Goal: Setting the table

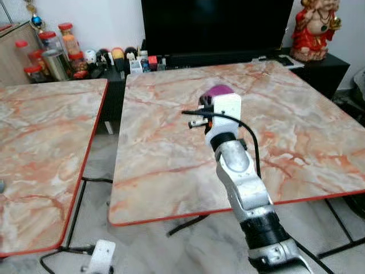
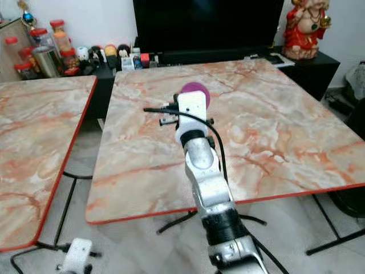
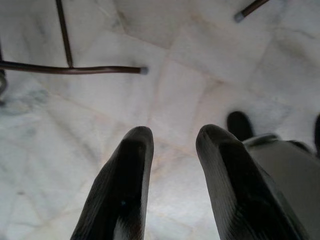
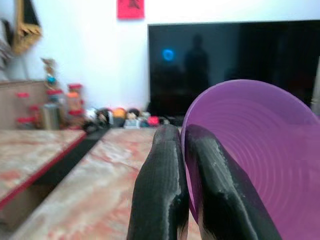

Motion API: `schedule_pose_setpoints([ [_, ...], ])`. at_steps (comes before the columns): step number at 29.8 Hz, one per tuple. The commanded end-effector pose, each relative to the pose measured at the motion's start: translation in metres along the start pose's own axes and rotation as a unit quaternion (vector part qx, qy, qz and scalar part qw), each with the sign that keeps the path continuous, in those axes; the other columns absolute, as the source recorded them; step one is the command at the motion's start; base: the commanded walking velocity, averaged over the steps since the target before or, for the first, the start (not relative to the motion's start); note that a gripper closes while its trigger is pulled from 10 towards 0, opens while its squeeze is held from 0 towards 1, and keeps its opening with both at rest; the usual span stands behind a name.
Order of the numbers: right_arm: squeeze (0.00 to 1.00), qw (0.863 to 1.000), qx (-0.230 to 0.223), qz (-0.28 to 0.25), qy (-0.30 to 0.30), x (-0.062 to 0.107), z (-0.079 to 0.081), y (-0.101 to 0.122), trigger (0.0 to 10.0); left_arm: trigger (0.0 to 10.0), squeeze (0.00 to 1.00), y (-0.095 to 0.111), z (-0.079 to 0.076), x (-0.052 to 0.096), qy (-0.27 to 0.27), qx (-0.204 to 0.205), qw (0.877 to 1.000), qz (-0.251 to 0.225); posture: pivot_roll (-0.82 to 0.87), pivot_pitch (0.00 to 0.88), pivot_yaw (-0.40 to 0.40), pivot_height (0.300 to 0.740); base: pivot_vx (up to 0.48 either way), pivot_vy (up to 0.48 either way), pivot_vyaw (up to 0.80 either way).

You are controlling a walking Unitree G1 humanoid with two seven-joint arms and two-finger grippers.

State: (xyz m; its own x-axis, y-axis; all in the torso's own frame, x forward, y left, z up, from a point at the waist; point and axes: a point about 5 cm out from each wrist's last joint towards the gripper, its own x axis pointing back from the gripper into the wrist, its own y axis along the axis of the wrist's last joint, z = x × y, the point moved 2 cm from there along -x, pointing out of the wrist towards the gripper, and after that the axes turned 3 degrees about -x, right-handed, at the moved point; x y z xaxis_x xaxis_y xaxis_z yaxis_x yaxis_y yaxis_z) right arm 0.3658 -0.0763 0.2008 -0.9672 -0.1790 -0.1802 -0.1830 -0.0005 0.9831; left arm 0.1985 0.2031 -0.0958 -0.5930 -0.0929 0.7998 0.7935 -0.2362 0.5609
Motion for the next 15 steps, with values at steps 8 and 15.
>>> schedule_pose_setpoints([
  [8,0.0,1.0,-0.007,-0.014,0.022,-0.0008,0.013,0.0059,10.0,10.0,0.0,-0.0058,0.0068,0.0009,0.008,-0.009,1.0,0.011,-0.04,0.0,0.026,0.736,0.0,0.3,0.0],
  [15,0.0,1.0,-0.018,-0.013,0.013,-0.0006,0.0118,0.0046,10.0,10.0,0.0,-0.0054,0.0095,0.001,0.012,-0.011,1.0,0.01,-0.03,0.0,0.024,0.736,0.0,0.48,0.43],
])
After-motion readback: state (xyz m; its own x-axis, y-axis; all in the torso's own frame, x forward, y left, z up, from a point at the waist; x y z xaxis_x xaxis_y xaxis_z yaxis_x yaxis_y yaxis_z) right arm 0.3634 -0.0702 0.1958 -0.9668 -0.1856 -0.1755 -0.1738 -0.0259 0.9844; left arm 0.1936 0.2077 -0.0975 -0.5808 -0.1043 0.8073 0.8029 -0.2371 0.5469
